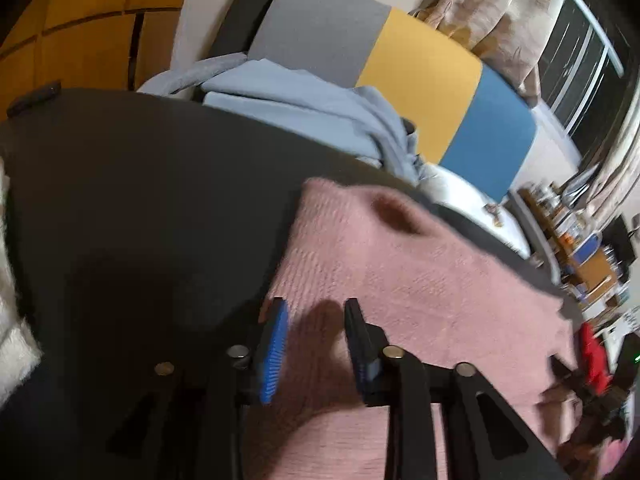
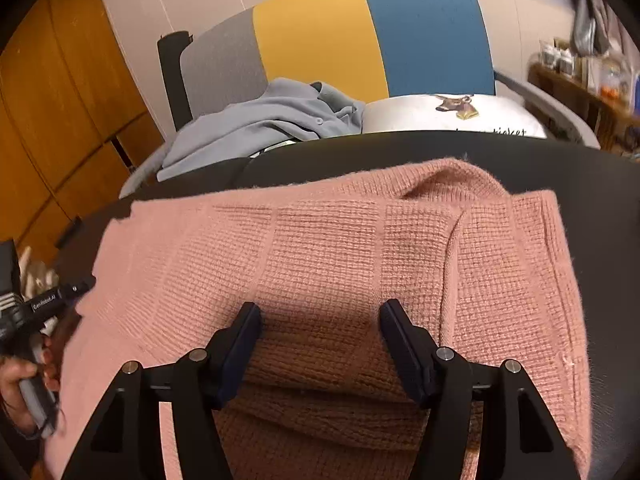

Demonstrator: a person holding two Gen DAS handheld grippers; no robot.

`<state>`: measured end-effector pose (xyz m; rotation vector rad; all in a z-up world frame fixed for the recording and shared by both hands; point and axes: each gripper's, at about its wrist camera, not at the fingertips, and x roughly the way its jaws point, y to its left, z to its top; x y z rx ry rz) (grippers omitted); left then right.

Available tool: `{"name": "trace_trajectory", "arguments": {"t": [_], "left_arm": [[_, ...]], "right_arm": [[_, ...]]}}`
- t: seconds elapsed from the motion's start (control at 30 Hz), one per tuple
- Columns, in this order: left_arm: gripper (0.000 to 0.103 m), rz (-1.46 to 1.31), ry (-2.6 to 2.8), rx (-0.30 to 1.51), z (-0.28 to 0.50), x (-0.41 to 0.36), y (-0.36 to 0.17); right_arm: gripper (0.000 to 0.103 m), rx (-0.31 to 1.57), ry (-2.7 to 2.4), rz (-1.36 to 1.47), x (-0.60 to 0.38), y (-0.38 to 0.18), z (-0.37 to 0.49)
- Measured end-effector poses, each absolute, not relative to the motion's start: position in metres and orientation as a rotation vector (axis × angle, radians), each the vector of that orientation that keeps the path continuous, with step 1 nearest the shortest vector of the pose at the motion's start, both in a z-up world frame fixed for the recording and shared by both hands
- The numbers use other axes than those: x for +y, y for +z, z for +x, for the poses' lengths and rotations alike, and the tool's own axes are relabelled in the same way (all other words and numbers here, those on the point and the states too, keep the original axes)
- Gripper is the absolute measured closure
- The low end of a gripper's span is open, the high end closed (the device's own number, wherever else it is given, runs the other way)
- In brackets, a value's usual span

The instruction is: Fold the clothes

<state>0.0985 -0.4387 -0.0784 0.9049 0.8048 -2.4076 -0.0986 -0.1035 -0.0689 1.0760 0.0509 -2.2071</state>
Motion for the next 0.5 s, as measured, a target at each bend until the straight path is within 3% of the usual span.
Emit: {"name": "trace_trajectory", "arguments": {"t": [0.13, 0.27, 0.5], "left_arm": [[0.068, 0.925, -2.515, 0.684, 0.057, -0.433, -0.060], [0.069, 1.048, -2.444, 0.538, 0.021, -0.438, -0.078], [0.075, 0.951, -2.423, 0.690, 0.040, -0.459, -0.095]], "right_arm": [[0.033, 0.087, -2.211, 1.063, -0.109, -0.068, -0.097], [0.031, 0.107, -2.218, 1.057, -0.111, -0.068, -0.096], [0.029, 0.078, -2.208, 1.054, -0.109, -0.069, -0.097]]}}
